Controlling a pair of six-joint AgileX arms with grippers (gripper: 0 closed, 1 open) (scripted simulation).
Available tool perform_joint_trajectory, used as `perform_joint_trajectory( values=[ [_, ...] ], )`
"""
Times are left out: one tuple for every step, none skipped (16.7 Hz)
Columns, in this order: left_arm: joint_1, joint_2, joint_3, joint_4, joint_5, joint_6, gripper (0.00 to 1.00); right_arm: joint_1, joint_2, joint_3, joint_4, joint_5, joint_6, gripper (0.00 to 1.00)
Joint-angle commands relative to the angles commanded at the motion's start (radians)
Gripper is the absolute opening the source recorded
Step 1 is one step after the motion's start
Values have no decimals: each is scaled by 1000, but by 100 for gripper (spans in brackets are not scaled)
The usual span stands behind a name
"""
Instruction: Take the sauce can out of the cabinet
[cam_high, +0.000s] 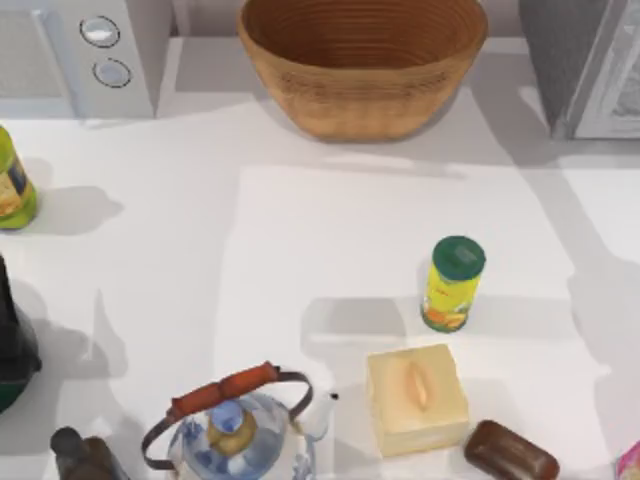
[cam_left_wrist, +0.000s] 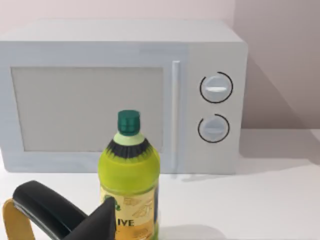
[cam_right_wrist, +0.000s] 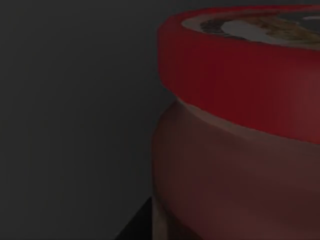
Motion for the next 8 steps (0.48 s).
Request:
perform_joint_trajectory(
  values=[
    [0,0,0,0,0,0,100,0,0,0,0,0,0,2],
    [0,0,0,0,0,0,100,0,0,0,0,0,0,0],
    [0,0,0,0,0,0,100,0,0,0,0,0,0,0],
    [0,0,0,0,0,0,100,0,0,0,0,0,0,0],
    [0,0,0,0,0,0,100,0,0,0,0,0,0,0],
    [0,0,0,0,0,0,100,0,0,0,0,0,0,0],
    [0,0,0,0,0,0,100,0,0,0,0,0,0,0],
    [0,0,0,0,0,0,100,0,0,0,0,0,0,0]
  ],
)
